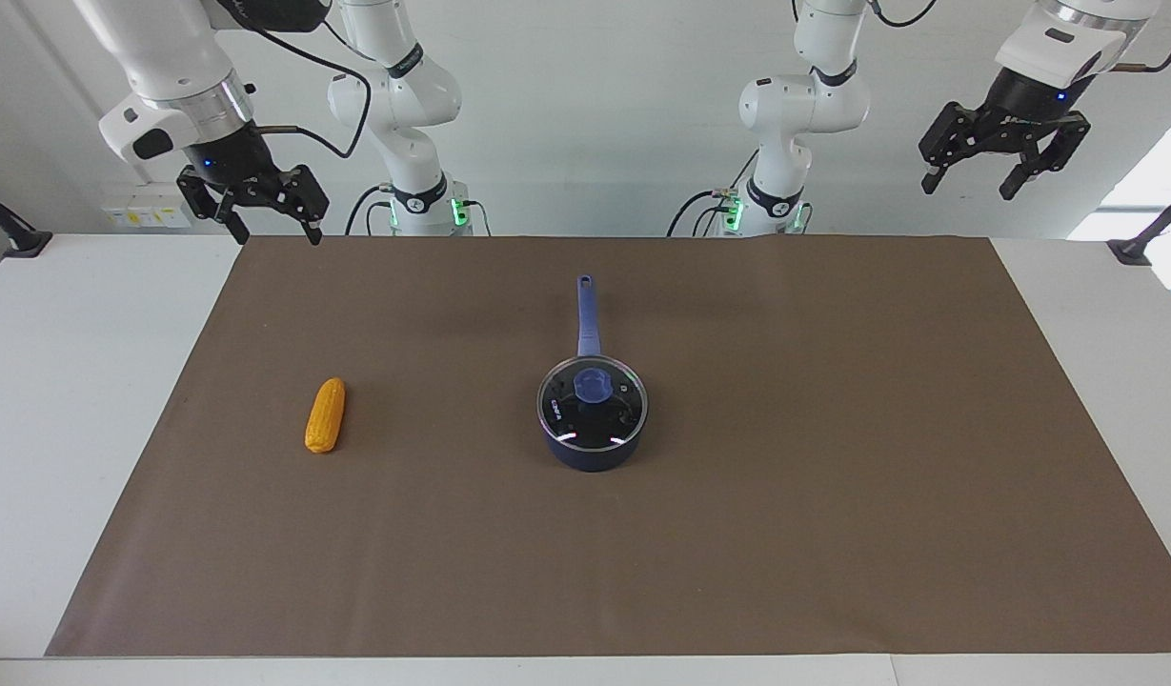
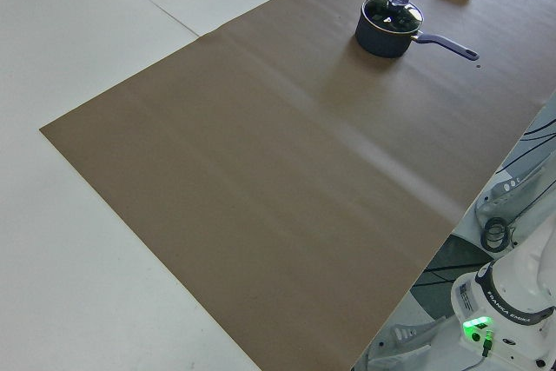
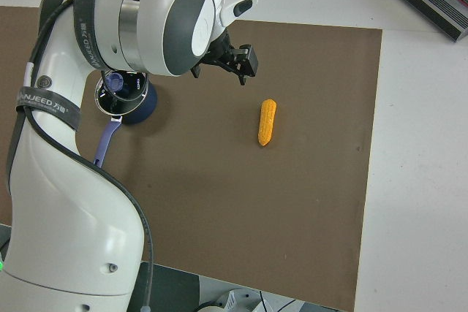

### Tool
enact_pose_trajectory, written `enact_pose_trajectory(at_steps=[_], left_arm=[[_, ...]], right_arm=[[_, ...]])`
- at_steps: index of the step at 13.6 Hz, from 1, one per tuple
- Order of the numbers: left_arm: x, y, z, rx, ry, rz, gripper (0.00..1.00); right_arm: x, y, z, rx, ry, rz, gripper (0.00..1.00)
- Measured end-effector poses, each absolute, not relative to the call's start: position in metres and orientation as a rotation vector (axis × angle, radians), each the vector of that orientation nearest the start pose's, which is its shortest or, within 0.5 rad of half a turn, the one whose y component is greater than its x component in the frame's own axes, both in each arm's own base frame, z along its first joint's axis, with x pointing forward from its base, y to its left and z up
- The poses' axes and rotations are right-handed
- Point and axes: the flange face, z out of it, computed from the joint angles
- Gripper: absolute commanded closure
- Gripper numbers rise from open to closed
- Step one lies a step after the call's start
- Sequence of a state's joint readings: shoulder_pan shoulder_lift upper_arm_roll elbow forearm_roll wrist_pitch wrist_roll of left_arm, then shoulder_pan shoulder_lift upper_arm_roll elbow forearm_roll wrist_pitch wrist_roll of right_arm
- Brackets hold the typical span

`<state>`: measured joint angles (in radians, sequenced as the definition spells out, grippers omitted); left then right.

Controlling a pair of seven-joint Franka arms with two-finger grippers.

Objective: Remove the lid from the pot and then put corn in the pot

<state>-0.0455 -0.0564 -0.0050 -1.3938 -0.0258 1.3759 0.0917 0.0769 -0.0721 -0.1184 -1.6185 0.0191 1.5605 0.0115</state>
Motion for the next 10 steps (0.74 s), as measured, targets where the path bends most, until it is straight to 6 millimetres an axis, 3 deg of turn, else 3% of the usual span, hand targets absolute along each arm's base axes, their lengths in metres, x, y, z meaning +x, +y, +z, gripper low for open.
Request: enact_pose_trajectory(at_steps=[10], left_arm=[[0.5017,-0.0299,0.7219,-3.157,0.238,-0.026,0.00]], right_arm=[[0.5321,-0.0126,0.6412,-3.112,0.054,-0.045,0.00]])
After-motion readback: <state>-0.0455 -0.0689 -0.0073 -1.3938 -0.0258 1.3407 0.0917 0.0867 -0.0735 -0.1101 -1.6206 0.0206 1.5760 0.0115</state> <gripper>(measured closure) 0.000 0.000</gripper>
